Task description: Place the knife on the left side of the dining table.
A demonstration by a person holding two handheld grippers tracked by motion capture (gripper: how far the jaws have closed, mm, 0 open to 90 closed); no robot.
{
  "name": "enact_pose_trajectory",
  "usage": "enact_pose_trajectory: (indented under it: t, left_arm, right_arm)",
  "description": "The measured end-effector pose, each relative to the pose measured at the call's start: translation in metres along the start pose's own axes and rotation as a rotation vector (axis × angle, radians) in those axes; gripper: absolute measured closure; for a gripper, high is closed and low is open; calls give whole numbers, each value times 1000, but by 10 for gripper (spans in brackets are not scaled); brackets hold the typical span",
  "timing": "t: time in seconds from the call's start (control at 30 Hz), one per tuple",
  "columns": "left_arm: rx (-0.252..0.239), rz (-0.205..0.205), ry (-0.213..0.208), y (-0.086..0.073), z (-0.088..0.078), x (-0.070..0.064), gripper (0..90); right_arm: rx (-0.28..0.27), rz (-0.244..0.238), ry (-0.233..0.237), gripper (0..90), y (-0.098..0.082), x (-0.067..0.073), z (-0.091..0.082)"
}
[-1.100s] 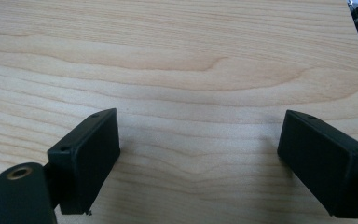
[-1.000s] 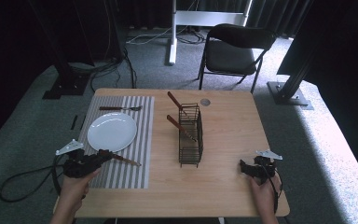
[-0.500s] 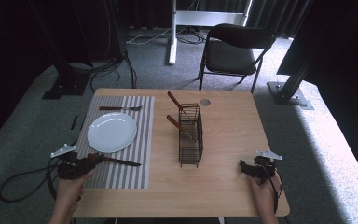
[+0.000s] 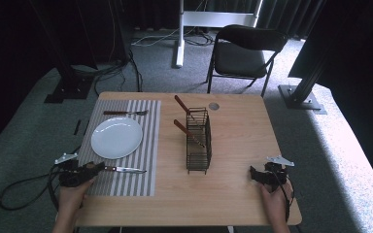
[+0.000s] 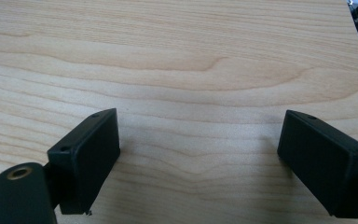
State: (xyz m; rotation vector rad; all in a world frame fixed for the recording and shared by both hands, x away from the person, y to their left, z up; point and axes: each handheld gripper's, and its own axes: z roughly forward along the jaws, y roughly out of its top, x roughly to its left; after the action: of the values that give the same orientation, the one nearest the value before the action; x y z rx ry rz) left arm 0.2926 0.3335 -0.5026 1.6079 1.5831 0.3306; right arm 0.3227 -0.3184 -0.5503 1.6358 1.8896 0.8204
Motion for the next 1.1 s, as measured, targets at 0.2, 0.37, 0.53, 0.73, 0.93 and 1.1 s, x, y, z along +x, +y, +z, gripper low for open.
enact_pose_trajectory:
  t: [0.2, 0.37, 0.53, 0.73, 0.93, 1.1]
  left_arm:
    - [28, -4, 26, -2, 10, 9, 389]
    - [41, -1, 33, -3, 18, 14, 368]
    - [53, 19, 69, -3, 25, 14, 346]
    - [72, 31, 97, -5, 31, 16, 333]
    - [73, 58, 129, -8, 33, 14, 326]
    - [67, 86, 165, -8, 34, 11, 311]
  right_arm:
    - [0, 0, 0, 121, 0, 0, 0]
    - [0, 0, 0, 121, 0, 0, 0]
    - [0, 0, 0, 121, 0, 0, 0]
    - [0, 0, 0, 121, 0, 0, 0]
    - [0, 0, 0, 121, 0, 0, 0]
    - [0, 0, 0, 121, 0, 0, 0]
